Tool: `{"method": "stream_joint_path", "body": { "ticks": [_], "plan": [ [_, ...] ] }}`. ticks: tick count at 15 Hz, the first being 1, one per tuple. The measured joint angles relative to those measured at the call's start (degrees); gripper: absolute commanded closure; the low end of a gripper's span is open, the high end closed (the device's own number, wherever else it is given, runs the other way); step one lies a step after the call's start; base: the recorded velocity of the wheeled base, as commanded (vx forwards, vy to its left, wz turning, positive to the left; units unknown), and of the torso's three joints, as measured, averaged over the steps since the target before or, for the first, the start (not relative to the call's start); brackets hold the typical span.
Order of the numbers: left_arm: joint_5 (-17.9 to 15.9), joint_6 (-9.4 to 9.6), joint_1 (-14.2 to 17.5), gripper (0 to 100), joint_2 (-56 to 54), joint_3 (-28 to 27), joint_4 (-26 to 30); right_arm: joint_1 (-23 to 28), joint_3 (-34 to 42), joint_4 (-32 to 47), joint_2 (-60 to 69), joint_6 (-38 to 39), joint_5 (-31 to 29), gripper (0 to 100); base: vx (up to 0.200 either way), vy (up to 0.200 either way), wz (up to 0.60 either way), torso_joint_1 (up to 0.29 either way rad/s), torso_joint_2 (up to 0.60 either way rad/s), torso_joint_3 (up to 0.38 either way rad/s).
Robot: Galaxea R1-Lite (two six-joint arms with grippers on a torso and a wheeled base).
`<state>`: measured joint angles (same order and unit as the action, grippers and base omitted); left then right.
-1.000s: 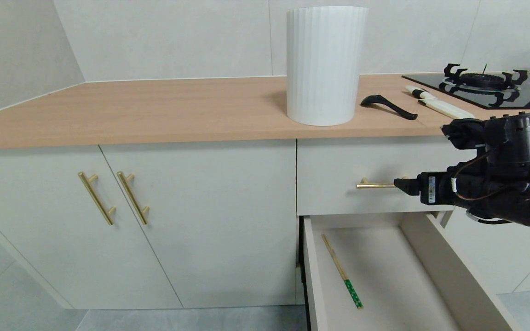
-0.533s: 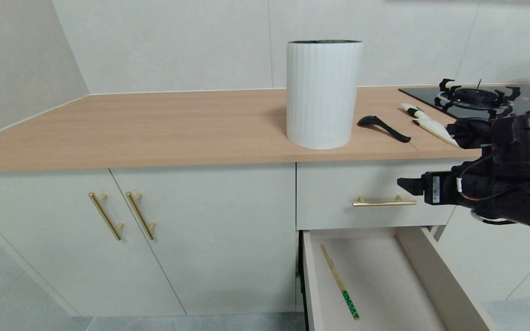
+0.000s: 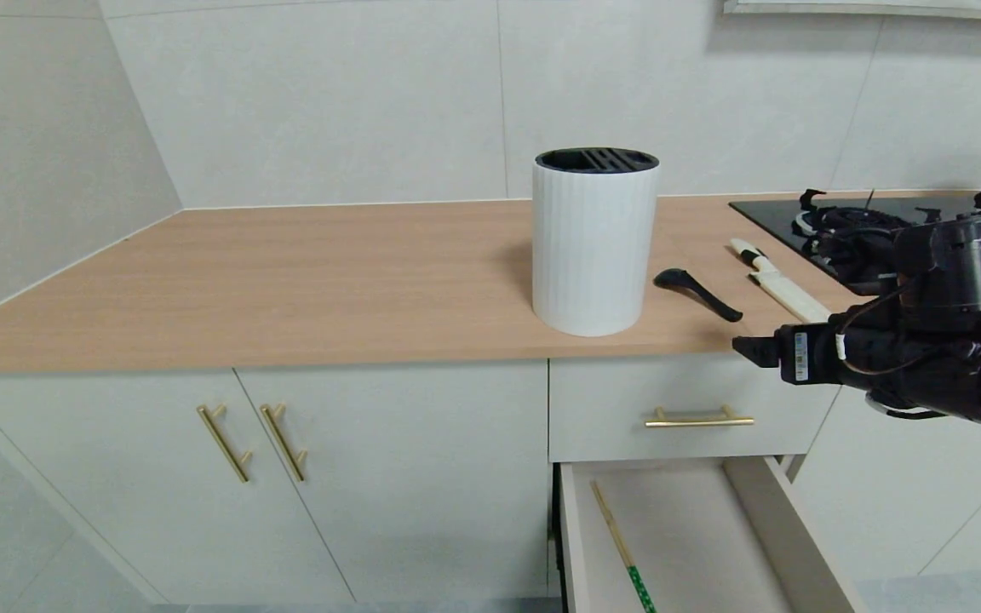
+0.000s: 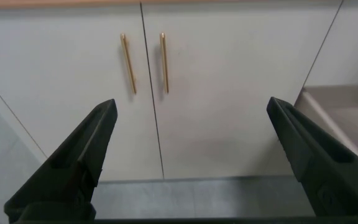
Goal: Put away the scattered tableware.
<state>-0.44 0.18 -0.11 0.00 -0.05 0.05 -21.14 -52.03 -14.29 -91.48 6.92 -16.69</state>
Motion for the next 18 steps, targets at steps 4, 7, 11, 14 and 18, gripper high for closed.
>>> {"method": "stream_joint_path", "body": {
  "ticks": [4,7,11,14,18],
  "plan": [
    [0.0,-0.02,0.0,0,0.0,0.0,0.0,0.0,0.0,0.0,-0.8,0.0,0.1,0,0.0,0.0,0.0,0.096,-0.22,-0.127],
    [0.0,-0.02,0.0,0,0.0,0.0,0.0,0.0,0.0,0.0,-1.2,0.0,0.1,0,0.0,0.0,0.0,0.0,0.0,0.0],
    [0.0,-0.02,0.0,0,0.0,0.0,0.0,0.2,-1.3,-1.5,-2.0,-1.3,1.5,0,0.0,0.0,0.0,0.0,0.0,0.0],
    [0.0,0.0,0.0,0,0.0,0.0,0.0,2.2,-4.5,-3.4,-4.0,-2.4,7.7,0,0.0,0.0,0.0,0.0,0.0,0.0],
    [0.0,0.0,0.0,0,0.0,0.0,0.0,6.6,-9.6,-4.8,-8.0,-2.8,16.7,0,0.0,0.0,0.0,0.0,0.0,0.0]
  ]
}}
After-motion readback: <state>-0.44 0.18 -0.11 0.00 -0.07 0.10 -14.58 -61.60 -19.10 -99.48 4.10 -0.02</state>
